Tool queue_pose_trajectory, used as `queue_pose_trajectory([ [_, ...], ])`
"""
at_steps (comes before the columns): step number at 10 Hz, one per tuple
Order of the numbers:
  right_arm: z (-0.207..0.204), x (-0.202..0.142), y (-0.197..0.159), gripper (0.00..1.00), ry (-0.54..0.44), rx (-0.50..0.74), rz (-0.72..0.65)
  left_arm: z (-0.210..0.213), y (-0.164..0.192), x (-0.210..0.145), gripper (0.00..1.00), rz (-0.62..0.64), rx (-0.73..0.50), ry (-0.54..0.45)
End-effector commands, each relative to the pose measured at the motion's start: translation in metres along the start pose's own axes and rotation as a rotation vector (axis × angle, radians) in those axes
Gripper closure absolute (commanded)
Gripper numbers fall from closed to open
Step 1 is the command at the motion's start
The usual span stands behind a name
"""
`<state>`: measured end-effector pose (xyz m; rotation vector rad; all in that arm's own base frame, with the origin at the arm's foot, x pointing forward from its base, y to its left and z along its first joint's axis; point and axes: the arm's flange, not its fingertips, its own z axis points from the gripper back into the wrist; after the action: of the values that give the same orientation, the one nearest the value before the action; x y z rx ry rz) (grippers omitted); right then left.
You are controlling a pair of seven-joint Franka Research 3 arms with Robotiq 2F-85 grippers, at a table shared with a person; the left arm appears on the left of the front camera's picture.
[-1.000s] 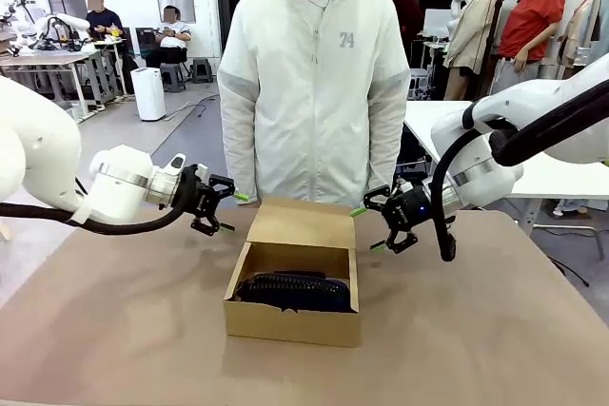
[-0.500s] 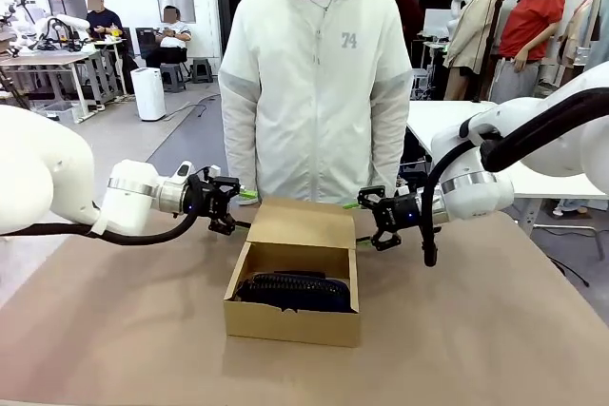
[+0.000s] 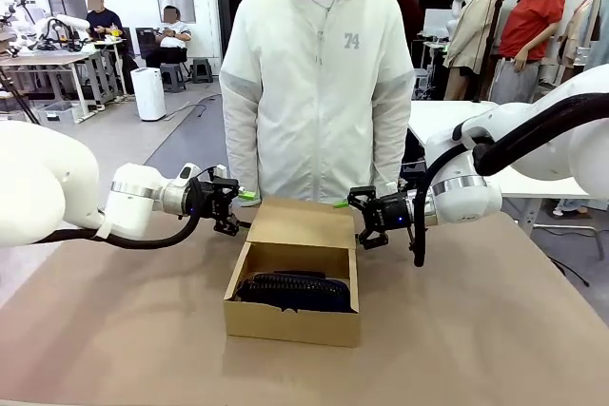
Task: Pack the items into the box.
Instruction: Close the Mailer Box.
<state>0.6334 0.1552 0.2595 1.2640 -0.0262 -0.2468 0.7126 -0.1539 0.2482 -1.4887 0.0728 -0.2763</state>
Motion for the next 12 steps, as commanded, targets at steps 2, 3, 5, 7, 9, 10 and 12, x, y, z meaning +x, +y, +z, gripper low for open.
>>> queue_pose_trajectory([
  [2, -0.001, -0.002, -0.004, 0.17, -0.011, 0.027, 0.101, -0.004, 0.002, 0.01, 0.19, -0.026, 0.005, 0.072],
  [3, -0.002, -0.004, -0.003, 0.35, -0.016, 0.031, 0.119, -0.005, 0.003, 0.01, 0.39, -0.042, -0.01, 0.104],
  [5, 0.001, -0.008, -0.002, 0.66, -0.027, 0.042, 0.132, -0.011, 0.003, 0.014, 0.72, -0.062, -0.027, 0.149],
  [7, 0.005, -0.01, -0.002, 0.66, -0.031, 0.033, 0.147, -0.018, 0.002, 0.019, 0.72, -0.091, -0.028, 0.184],
  [9, 0.006, -0.012, -0.003, 0.66, -0.036, 0.035, 0.155, -0.026, -0.002, 0.023, 0.72, -0.124, -0.046, 0.228],
  [10, 0.008, -0.014, -0.003, 0.66, -0.036, 0.046, 0.161, -0.031, -0.004, 0.026, 0.72, -0.125, -0.035, 0.238],
  [12, 0.012, -0.016, 0.0, 0.66, -0.032, 0.056, 0.195, -0.035, -0.006, 0.026, 0.72, -0.141, -0.031, 0.251],
])
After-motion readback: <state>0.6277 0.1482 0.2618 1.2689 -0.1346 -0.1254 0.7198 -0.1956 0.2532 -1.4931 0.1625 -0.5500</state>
